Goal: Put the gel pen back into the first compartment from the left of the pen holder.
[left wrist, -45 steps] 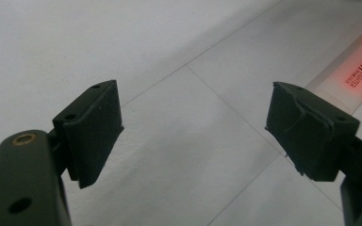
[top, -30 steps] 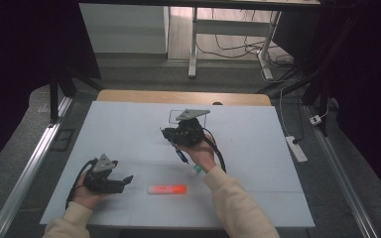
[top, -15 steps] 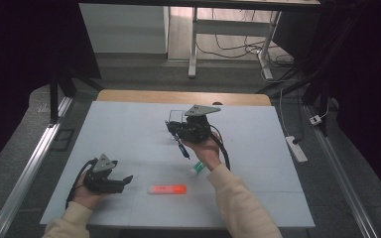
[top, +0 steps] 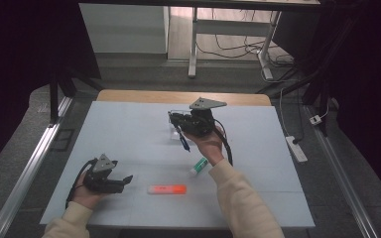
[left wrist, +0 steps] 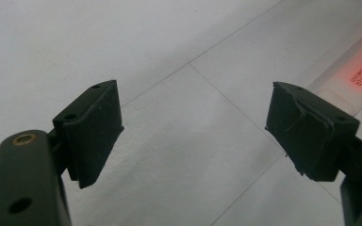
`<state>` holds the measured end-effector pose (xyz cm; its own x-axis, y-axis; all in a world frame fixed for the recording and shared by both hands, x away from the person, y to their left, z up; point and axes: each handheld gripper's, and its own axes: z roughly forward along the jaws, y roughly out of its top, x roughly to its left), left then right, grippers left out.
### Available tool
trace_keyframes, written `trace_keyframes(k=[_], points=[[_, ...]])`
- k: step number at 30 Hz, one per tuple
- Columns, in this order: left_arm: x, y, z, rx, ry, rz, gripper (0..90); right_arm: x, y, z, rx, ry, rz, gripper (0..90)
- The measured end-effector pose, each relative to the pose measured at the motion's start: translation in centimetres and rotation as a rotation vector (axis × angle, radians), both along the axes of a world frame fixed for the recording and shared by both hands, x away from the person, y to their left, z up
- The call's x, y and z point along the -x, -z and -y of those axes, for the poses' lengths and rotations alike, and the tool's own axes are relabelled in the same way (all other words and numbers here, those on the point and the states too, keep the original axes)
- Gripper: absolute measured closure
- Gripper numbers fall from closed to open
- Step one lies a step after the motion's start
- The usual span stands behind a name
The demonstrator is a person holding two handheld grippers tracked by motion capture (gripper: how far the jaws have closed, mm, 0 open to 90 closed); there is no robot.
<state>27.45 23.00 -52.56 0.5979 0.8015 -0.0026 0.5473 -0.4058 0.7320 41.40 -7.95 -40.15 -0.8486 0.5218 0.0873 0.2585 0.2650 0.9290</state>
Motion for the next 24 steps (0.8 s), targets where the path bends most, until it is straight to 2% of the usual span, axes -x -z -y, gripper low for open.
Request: trace_keyframes(k=[13, 24], points=[[0.0, -0.1, -0.1, 0.013, -0.006, 0.003, 18.8, -1.2, -1.5, 0.1, -0.030, 0.039, 0.031, 79.0], [0.0, 0.0, -0.1, 0.012, -0.001, 0.001, 18.8, -3.0, -2.0, -0.5, -0.018, 0.075, 0.048, 79.0]])
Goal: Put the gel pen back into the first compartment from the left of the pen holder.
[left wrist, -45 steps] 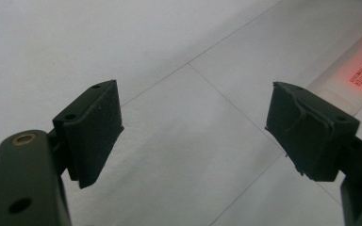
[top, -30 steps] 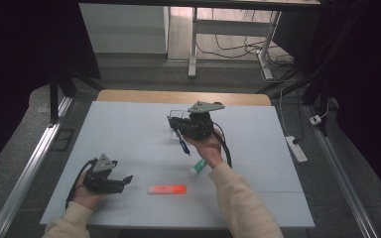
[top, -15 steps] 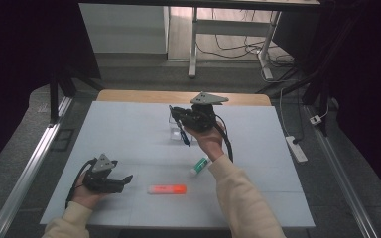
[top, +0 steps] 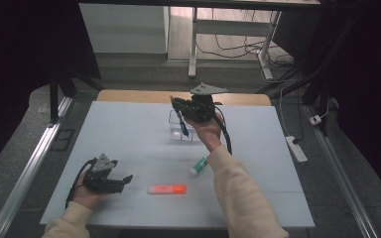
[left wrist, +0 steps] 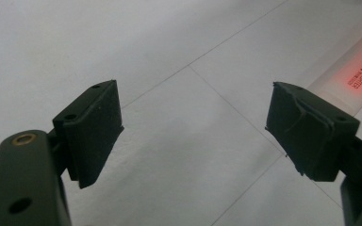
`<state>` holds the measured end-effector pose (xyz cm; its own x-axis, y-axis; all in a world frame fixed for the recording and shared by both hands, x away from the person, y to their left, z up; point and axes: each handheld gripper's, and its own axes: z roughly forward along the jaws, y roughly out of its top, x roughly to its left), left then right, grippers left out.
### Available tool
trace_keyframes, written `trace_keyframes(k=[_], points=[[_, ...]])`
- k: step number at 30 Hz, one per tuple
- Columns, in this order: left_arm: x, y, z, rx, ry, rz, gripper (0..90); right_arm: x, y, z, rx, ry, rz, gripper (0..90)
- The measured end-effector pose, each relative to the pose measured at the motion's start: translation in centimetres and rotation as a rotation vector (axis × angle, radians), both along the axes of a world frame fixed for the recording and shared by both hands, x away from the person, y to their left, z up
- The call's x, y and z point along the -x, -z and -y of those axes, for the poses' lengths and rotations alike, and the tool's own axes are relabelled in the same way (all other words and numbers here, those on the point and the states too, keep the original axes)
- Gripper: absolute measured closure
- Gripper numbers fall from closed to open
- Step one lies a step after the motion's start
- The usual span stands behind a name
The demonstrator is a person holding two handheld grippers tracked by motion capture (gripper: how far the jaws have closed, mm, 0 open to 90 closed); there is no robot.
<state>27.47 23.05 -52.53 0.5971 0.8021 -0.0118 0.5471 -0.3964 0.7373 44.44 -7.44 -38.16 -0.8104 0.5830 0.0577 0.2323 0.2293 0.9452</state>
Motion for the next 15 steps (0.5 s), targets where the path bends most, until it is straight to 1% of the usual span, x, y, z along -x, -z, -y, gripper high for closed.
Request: trace_keyframes(k=[10, 12, 15], points=[[-0.1, 0.0, -0.1, 0.004, 0.006, -0.003, 18.8, -1.9, -0.1, -0.6, -0.007, 0.040, 0.024, 79.0], [-0.1, 0.0, 0.0, 0.002, 0.007, -0.003, 18.8, -2.5, 0.0, -0.7, -0.023, 0.042, 0.020, 79.0], [-0.1, 0.0, 0.0, 0.001, 0.007, -0.002, 18.8, -3.1, 0.1, -1.0, -0.028, 0.054, 0.014, 79.0]])
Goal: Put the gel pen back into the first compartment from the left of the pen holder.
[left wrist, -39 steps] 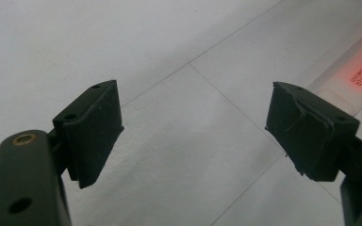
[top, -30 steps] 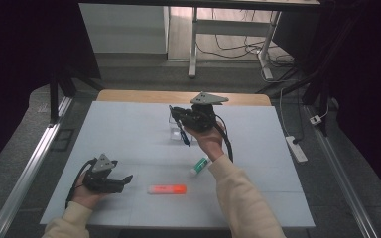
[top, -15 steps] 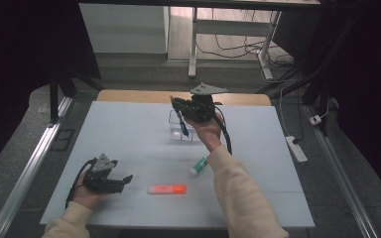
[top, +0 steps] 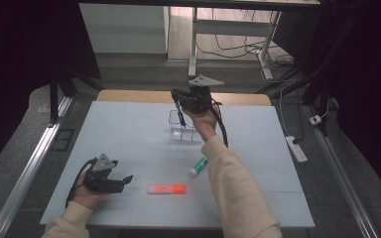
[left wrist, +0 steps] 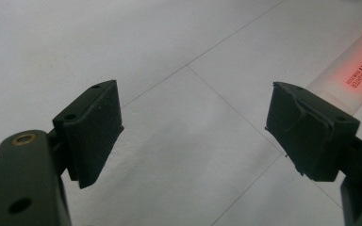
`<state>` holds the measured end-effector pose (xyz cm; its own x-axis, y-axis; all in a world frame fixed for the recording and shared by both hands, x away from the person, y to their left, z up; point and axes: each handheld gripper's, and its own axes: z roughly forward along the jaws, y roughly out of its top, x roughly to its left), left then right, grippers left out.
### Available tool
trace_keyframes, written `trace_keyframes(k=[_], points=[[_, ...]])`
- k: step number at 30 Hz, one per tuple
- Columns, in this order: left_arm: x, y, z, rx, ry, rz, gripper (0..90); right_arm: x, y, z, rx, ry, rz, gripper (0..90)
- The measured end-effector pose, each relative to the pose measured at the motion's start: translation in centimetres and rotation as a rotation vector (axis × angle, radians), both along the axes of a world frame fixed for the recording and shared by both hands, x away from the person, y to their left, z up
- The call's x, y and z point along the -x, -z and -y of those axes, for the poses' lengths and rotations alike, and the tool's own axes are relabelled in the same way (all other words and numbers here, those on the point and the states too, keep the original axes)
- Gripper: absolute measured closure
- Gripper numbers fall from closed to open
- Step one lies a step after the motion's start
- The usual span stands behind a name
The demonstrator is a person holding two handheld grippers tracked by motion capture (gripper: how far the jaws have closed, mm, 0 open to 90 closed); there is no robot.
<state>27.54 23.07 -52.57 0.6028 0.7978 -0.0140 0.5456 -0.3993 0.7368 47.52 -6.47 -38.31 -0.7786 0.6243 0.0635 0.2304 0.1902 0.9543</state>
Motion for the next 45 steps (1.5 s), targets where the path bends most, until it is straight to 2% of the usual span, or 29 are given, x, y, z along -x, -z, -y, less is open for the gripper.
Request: trace_keyframes(k=[11, 15, 22, 28, 29, 31, 34, 45], points=[[-0.1, 0.1, -0.1, -0.003, 0.000, -0.007, 18.8, -1.5, 0.7, -1.5, -0.006, 0.007, 0.018, 79.0], [-0.2, 0.2, -0.2, -0.002, 0.000, -0.009, 18.8, -2.0, 0.7, -1.7, -0.023, 0.013, 0.027, 78.9], [-0.2, 0.2, -0.2, -0.005, 0.002, -0.011, 18.8, -2.2, 0.5, -1.6, -0.030, 0.028, 0.038, 78.9], [-0.2, 0.3, -0.1, -0.005, 0.004, -0.013, 18.8, -2.2, 0.6, -1.4, -0.025, 0.031, 0.030, 78.3], [-0.2, 0.3, -0.1, -0.006, 0.003, -0.013, 18.8, -2.2, 0.6, -1.3, -0.017, 0.032, 0.028, 77.5], [-0.2, 0.3, -0.1, -0.005, 0.004, -0.014, 18.8, -2.1, 0.6, -1.2, -0.006, 0.039, 0.024, 67.5], [-0.2, 0.3, -0.1, -0.006, 0.006, -0.015, 18.8, -1.8, 0.7, -0.8, 0.028, 0.063, 0.027, 58.5], [-0.2, 0.4, 0.0, -0.013, 0.005, -0.018, 18.7, -0.7, 1.4, 0.5, 0.065, 0.034, 0.004, 54.8]])
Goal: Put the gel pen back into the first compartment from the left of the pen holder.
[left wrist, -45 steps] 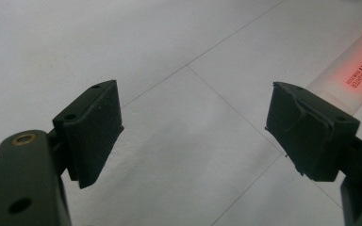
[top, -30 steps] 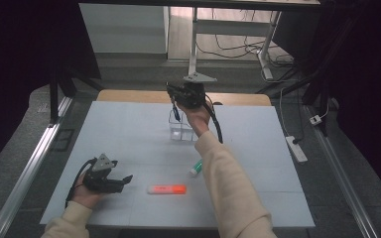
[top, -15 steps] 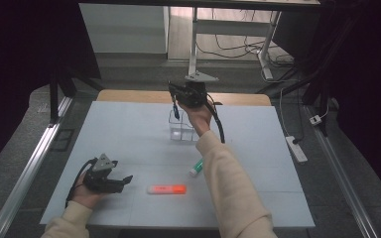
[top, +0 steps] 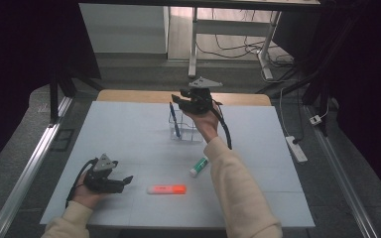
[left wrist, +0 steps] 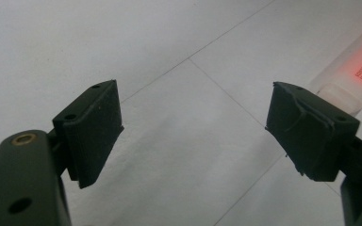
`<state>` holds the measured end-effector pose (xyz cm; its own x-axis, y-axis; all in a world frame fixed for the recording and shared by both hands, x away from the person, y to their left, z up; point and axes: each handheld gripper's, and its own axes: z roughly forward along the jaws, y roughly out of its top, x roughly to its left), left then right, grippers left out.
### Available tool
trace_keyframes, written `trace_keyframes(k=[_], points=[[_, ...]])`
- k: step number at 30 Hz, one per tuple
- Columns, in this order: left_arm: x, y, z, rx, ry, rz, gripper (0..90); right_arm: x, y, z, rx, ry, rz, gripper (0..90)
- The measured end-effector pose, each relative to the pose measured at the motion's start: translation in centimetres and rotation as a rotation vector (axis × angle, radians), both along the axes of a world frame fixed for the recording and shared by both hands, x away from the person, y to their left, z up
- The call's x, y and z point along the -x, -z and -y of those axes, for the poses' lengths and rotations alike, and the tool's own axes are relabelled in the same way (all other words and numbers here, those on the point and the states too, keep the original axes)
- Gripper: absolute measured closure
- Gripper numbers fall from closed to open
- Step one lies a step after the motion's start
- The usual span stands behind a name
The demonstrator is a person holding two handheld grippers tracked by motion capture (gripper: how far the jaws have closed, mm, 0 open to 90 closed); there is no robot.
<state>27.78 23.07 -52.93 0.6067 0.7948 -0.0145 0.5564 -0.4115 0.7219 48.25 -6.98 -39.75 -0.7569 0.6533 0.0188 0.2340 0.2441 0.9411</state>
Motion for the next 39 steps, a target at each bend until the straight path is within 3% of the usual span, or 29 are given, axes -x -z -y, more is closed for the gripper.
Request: trace_keyframes(k=[17, 39], points=[[-0.1, 0.1, 0.1, -0.012, -0.005, -0.005, 18.7, 3.2, 2.0, 4.0, 0.025, -0.060, -0.029, 53.1], [0.0, 0.1, 0.1, -0.015, -0.010, -0.005, 18.7, 9.1, 5.5, 10.3, 0.088, -0.091, -0.084, 49.9]])
